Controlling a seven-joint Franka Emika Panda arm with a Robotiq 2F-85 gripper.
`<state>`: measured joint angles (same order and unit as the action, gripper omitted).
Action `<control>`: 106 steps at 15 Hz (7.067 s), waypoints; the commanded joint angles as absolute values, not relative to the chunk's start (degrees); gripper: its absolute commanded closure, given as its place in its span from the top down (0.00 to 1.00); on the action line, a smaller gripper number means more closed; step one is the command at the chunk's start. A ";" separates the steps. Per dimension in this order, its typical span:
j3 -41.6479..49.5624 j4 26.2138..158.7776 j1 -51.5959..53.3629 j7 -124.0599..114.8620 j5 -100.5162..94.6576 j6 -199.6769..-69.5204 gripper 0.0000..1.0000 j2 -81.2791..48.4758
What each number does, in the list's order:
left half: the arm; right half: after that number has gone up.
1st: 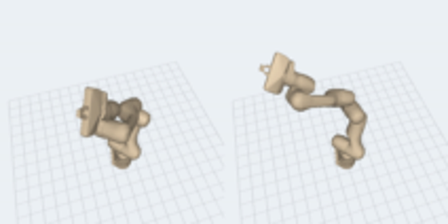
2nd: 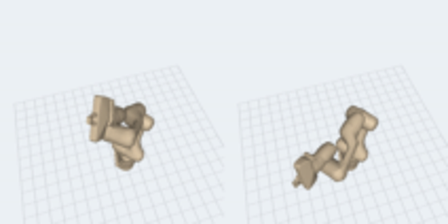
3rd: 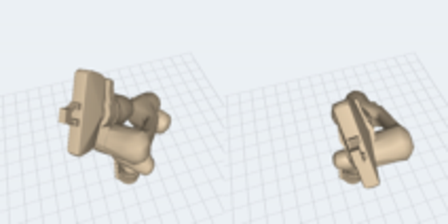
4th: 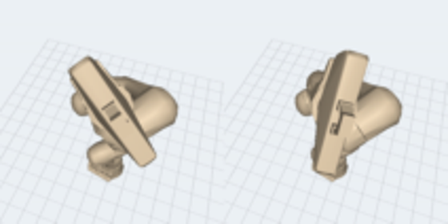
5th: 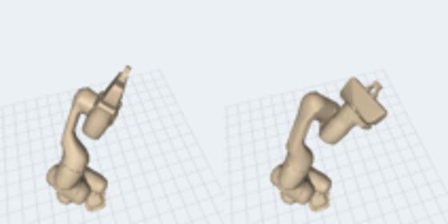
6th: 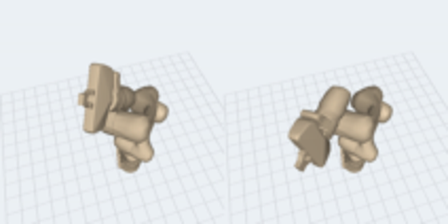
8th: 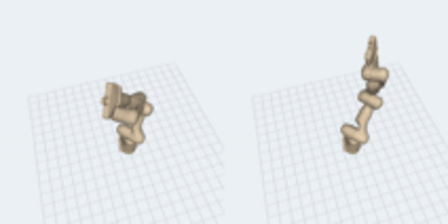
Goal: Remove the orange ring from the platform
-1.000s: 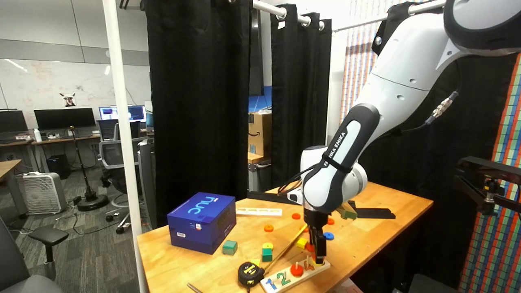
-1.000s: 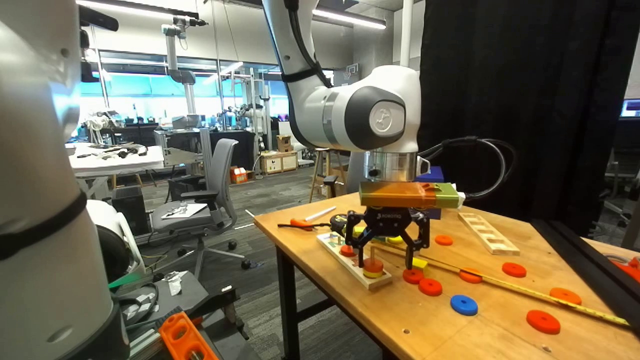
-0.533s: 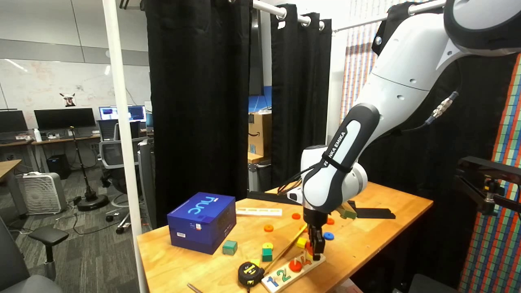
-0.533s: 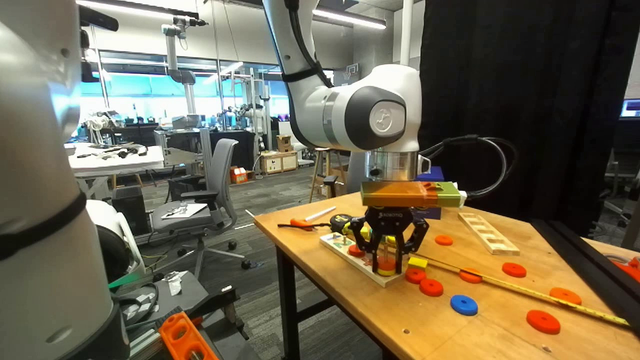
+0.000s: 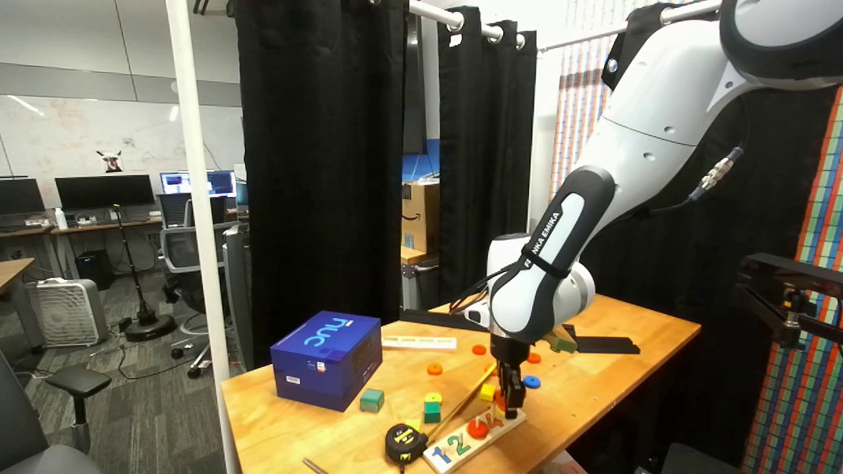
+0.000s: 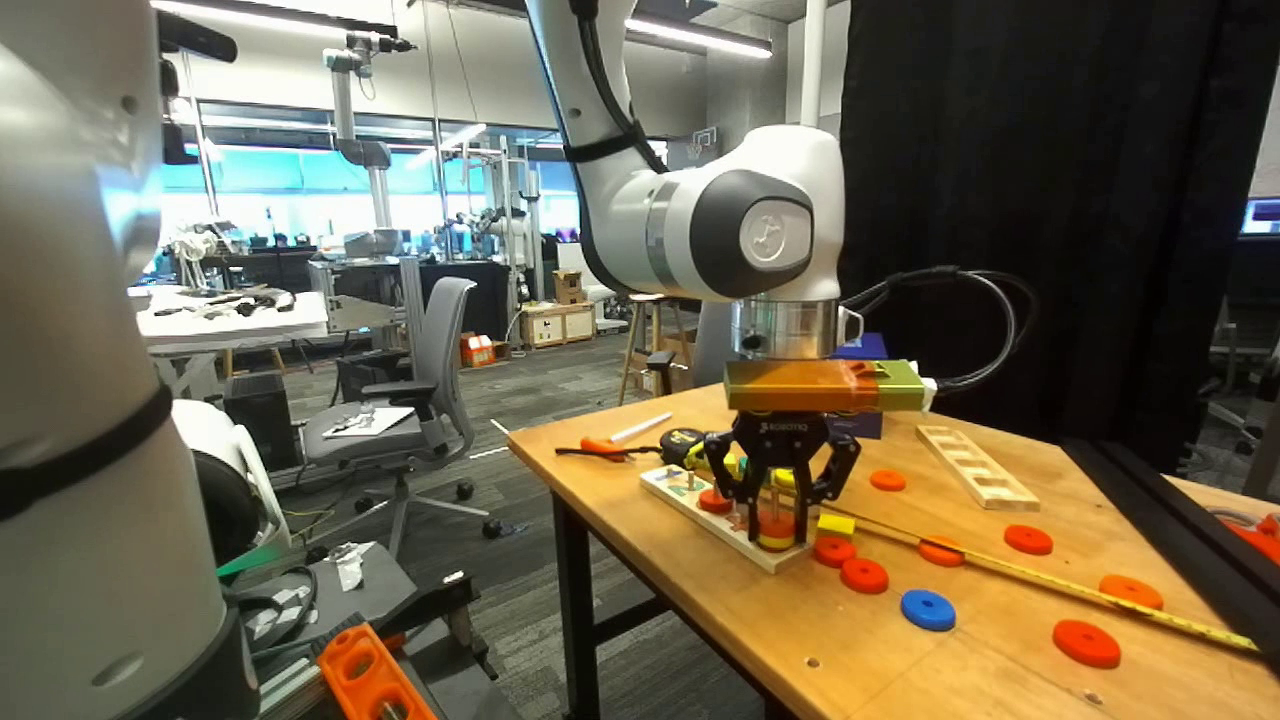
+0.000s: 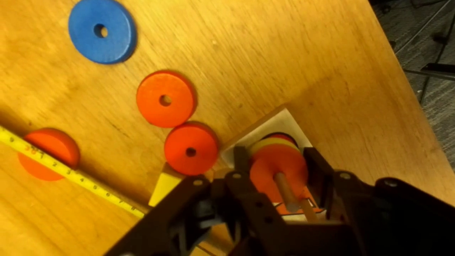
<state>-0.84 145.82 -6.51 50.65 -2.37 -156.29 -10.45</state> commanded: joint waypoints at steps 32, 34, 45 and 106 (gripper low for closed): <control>7.18 151.81 -6.51 26.62 -6.26 -152.05 0.20 -0.20; 7.17 151.19 -6.60 23.85 -6.86 -151.51 0.20 -0.86; 8.35 151.06 -7.76 20.07 -6.18 -147.85 0.20 2.07; 11.79 153.39 -14.61 1.81 -1.61 -134.81 1.00 19.31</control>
<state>12.74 148.00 -15.66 2.25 1.17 -137.94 8.08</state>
